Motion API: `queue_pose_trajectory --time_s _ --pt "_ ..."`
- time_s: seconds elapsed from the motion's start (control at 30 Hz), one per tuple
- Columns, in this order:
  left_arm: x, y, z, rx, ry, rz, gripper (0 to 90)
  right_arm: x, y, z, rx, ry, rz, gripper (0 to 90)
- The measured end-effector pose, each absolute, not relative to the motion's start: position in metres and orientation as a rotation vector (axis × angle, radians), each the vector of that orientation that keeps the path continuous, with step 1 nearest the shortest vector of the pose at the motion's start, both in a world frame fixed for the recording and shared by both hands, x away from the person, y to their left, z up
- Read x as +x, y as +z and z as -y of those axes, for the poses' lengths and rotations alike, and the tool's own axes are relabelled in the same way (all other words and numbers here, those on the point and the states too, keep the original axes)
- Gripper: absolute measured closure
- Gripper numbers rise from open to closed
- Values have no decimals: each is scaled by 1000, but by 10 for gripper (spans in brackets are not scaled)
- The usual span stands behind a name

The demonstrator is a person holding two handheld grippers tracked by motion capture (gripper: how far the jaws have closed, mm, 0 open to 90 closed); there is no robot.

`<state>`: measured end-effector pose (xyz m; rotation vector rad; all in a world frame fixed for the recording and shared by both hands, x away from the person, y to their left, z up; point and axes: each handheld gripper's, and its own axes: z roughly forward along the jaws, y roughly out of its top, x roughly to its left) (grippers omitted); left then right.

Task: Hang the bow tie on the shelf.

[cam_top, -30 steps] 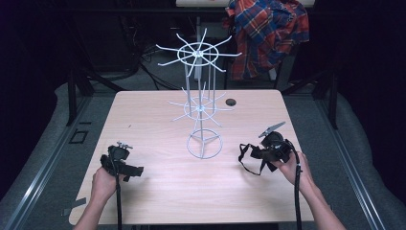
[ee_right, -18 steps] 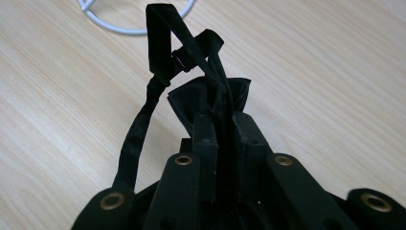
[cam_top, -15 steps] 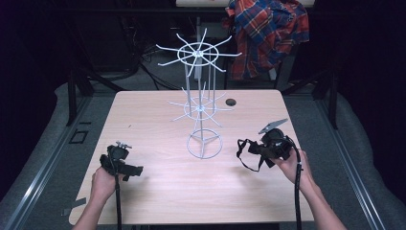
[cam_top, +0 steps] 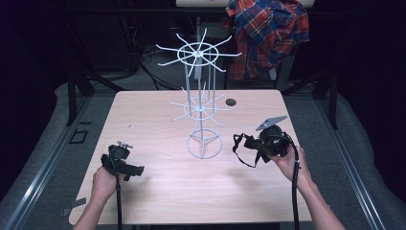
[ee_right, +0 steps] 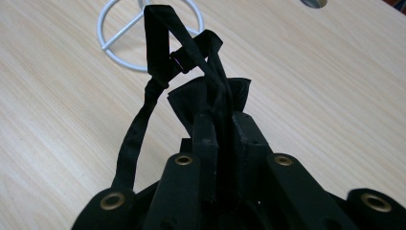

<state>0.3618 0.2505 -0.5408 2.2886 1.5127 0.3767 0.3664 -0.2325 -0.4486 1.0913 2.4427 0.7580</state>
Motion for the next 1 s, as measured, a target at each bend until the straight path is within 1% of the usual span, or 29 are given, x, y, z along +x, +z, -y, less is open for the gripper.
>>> queue_pose_trajectory --time_s 0.27,1.0 --pt "362 -541 -250 2290 375 -1514 0 372 -438 234 1097 813 -2409 815" --pt "362 -541 -249 2294 375 -1504 0 380 -409 220 1034 899 -2336 815"
